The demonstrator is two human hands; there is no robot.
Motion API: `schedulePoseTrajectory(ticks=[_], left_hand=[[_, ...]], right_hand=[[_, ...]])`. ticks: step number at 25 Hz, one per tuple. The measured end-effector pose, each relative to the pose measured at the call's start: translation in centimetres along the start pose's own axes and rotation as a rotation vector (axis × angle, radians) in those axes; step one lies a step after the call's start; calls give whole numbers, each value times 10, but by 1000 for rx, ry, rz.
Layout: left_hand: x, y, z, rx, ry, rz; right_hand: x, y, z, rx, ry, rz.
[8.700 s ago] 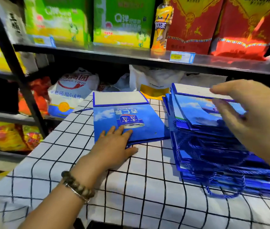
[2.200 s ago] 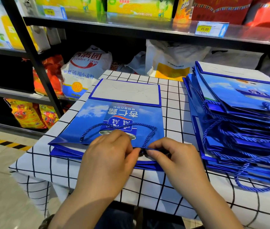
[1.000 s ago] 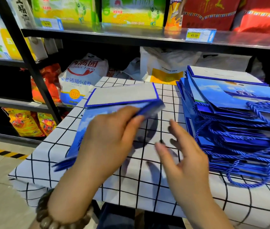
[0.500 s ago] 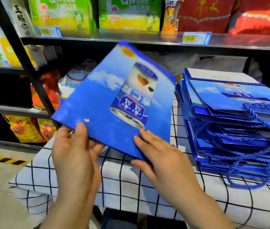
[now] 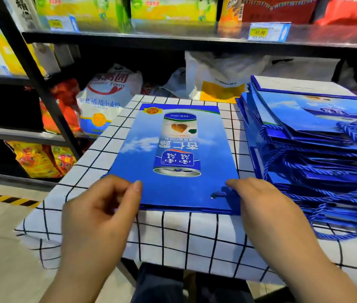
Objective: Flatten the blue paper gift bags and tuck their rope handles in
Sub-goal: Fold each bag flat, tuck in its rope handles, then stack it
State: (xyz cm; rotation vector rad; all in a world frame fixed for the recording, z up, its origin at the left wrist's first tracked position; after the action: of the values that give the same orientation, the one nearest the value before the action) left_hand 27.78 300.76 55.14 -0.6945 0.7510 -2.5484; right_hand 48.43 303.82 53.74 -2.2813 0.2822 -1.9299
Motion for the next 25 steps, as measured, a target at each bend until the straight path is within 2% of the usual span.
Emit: schedulePoseTrajectory(ticks=[3, 4, 6, 8, 9, 13, 15, 17, 20, 23, 25], left_hand=[[-32, -11, 12, -208, -136, -335], [-43, -14, 14, -255, -156, -415], [-61, -17, 17, -286, -158, -536], [-71, -18, 17, -301, -113, -591], [-73, -19, 16, -299, -55, -596], [-68, -22, 13, -201, 193, -561], [-68, -20, 15, -124, 262, -593], [-72, -18, 16, -139, 201, -641], [-78, -16, 19, -179, 96, -657], [-78, -15, 20, -118, 152, -627], [-74, -19, 20, -11, 288, -622]], right_hand=[[7, -2, -3, 5, -124, -33], [11, -3, -5, -9, -231, -32], [23, -7, -9, -95, -630, -74], [30, -19, -14, -242, -1084, -248], [32, -23, -15, -291, -1225, -344], [46, -32, -14, -391, -1638, -613], [46, -32, -17, -415, -1812, -687], [42, -33, -24, -427, -1926, -708], [38, -35, -33, -401, -1964, -721], [42, -36, -33, -348, -1890, -770], [40, -37, -29, -330, -1713, -701]])
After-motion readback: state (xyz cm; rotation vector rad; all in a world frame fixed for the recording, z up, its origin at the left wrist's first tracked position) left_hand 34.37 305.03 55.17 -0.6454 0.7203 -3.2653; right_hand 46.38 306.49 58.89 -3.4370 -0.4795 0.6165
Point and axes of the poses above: each hand's wrist, its own y-axis away from the middle knuckle, its own x-axis out of the back of the hand, z = x × y, the point moved 1 cm from there along -y, towards the middle knuckle, and after that the axes turned 15 degrees about -x, right-handed, at the moved point
